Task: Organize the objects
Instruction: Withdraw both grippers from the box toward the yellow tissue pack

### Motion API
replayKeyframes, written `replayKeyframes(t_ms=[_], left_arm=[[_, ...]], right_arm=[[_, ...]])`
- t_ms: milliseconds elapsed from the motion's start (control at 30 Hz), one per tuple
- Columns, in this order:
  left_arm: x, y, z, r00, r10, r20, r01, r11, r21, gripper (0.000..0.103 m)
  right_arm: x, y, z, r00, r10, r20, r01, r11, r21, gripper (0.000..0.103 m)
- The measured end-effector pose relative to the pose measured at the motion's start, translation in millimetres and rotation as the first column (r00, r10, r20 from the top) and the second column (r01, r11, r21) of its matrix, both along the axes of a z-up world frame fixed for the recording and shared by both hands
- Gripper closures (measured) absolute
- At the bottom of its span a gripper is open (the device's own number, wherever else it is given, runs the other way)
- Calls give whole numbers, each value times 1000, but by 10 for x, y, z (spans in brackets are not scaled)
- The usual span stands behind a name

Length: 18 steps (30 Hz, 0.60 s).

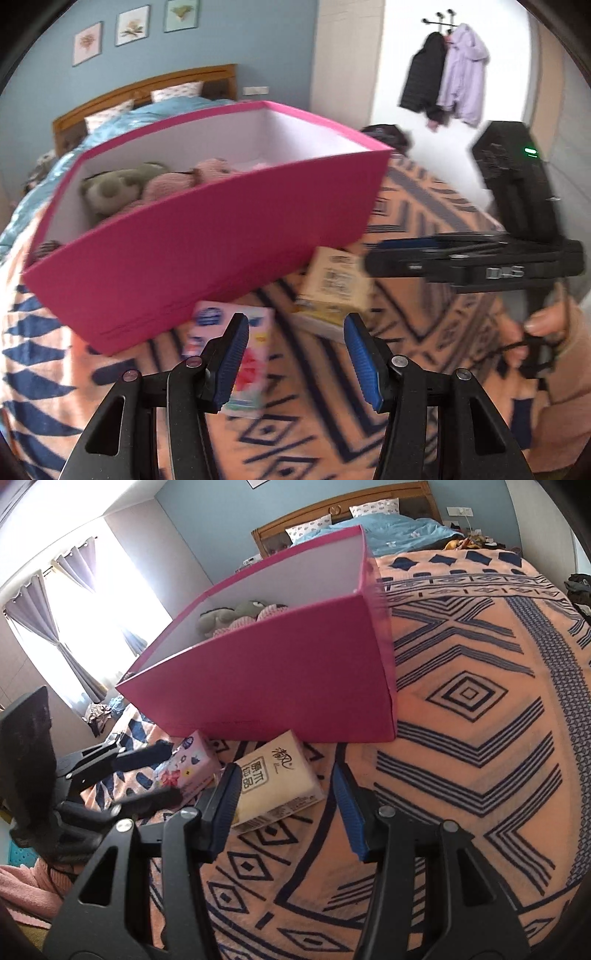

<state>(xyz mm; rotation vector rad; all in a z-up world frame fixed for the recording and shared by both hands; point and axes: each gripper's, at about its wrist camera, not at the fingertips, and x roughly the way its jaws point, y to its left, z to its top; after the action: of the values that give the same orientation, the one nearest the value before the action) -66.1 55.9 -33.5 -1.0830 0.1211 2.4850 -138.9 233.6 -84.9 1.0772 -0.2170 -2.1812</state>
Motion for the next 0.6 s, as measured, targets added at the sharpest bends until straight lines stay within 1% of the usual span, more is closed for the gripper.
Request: replayKeyframes(t_ms=[100, 267, 400, 500, 600], left_arm=[[-22, 74, -48, 998, -45, 36, 44, 998, 33, 48], [-37, 187, -155, 991, -90, 96, 83, 994, 68, 49], [-92, 186, -218, 986, -97, 138, 82, 991, 106, 52], [-136, 159, -259, 982, -85, 170, 61, 988, 141, 54], [-124, 141, -267, 982, -78, 173, 52, 987, 149, 54]], right_arm=[[-36, -19, -31, 1000, 2, 14, -2, 1000, -4, 49], [-77, -52, -55, 1000, 7, 25, -7, 1000, -9, 49], [-88, -98, -87, 999, 29, 42, -29, 1000, -6, 49], [-55, -119, -115, 996, 62, 67, -60, 998, -32, 50], [22, -110, -120, 996, 63, 67, -61, 998, -28, 49]])
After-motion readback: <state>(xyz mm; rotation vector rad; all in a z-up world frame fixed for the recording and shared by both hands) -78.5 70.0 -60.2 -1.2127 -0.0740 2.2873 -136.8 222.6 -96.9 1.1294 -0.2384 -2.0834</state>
